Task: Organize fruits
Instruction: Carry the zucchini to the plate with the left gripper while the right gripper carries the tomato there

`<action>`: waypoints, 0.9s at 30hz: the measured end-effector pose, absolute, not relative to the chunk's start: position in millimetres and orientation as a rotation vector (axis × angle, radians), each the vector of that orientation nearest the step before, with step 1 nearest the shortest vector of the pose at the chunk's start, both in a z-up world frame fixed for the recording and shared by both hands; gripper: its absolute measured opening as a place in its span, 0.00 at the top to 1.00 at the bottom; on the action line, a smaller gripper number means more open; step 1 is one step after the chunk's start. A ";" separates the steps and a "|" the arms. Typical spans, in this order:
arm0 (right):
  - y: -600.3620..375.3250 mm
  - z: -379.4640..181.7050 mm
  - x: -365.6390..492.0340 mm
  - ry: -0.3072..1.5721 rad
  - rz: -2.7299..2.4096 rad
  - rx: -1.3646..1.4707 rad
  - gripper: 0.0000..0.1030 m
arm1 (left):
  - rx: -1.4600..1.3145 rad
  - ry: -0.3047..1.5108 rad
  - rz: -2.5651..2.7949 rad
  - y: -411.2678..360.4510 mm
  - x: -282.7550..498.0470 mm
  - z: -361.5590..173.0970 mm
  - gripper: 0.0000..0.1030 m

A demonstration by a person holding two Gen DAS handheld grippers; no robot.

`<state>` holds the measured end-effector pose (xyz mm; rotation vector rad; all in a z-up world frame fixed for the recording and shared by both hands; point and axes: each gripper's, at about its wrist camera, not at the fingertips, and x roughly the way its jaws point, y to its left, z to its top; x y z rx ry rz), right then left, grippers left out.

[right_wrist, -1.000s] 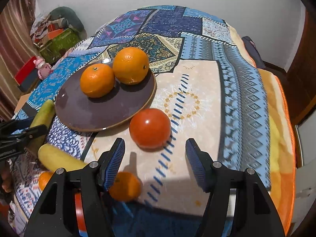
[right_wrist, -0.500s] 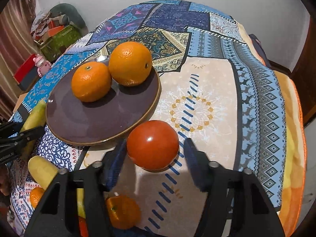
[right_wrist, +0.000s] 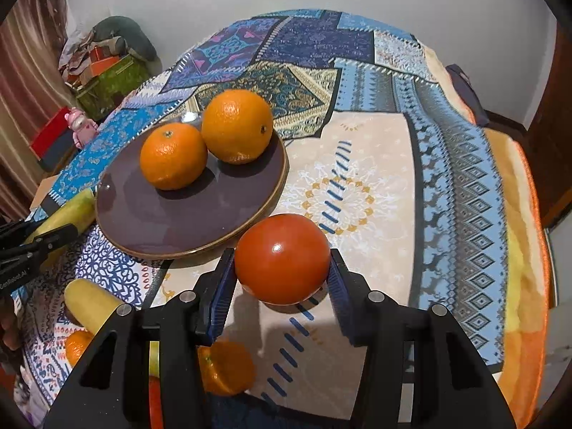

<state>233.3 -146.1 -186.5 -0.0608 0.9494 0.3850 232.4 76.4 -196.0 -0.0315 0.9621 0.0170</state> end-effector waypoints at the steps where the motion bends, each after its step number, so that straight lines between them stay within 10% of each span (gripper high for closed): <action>1: -146.4 -184.0 232.8 0.943 0.383 -0.059 0.55 | -0.032 0.955 0.015 76.6 231.7 -192.2 0.64; 27: -112.8 -160.8 253.6 0.881 0.452 -0.065 0.55 | 0.024 0.815 -0.060 44.3 278.1 -139.0 0.64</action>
